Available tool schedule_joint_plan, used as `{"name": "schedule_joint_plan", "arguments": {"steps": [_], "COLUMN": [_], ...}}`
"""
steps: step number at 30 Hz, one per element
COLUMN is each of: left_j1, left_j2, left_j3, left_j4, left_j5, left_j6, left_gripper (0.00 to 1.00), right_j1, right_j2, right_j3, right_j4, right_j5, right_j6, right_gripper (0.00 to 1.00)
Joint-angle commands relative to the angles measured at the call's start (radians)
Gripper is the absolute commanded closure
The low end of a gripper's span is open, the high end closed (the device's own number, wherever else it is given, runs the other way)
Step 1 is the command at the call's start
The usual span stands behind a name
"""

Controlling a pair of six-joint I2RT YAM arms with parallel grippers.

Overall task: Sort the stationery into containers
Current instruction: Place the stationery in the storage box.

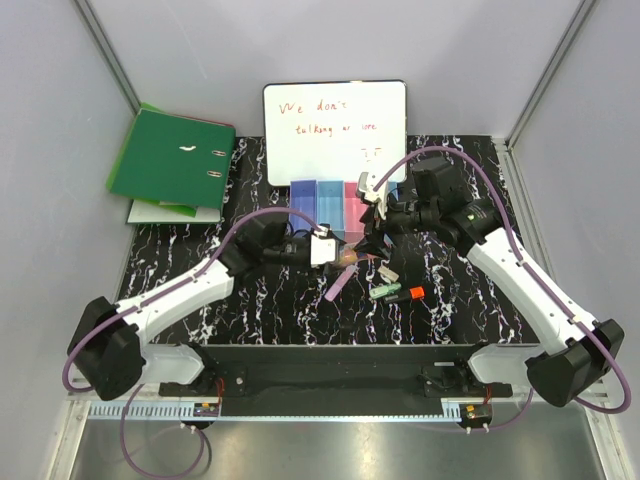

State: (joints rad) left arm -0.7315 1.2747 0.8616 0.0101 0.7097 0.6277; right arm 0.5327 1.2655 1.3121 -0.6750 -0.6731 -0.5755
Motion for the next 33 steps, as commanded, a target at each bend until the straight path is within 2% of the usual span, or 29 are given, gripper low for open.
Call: {"name": "schedule_joint_plan", "arguments": {"steps": [1,22,27,29,30,31,32,33], "left_j1": [-0.002,0.018,0.018,0.02,0.02,0.02,0.02,0.02], "left_j2": [-0.072,-0.098,-0.092,-0.086,-0.083,-0.08,-0.078,-0.075], "left_j3": [-0.001,-0.021,-0.021,-0.013,-0.012,-0.01,-0.009,-0.007], "left_j4": [0.114,0.125,0.136,0.146,0.151,0.154,0.156,0.156], "left_j5": [0.005,-0.006,-0.004,-0.006,-0.006,-0.006,-0.003,-0.001], "left_j6": [-0.002,0.0,0.0,-0.002,-0.005,-0.005,-0.005,-0.003], "left_gripper": [1.0,1.0,1.0,1.0,1.0,1.0,1.0,1.0], "right_j1": [0.003,0.001,0.003,0.003,0.001,0.003,0.001,0.003], "right_j2": [-0.031,-0.037,-0.034,-0.031,-0.031,-0.031,-0.031,-0.029], "right_j3": [-0.004,-0.03,-0.027,-0.028,-0.03,-0.028,-0.03,-0.031], "right_j4": [-0.04,-0.043,-0.035,-0.035,-0.031,-0.029,-0.025,-0.02], "right_j5": [-0.013,-0.008,-0.002,-0.002,-0.002,0.0,0.0,0.001], "right_j6": [-0.041,-0.047,-0.044,-0.044,-0.043,-0.037,-0.035,-0.032], "right_gripper": [0.25,0.24,0.35,0.36,0.39,0.47,0.5,0.58]}}
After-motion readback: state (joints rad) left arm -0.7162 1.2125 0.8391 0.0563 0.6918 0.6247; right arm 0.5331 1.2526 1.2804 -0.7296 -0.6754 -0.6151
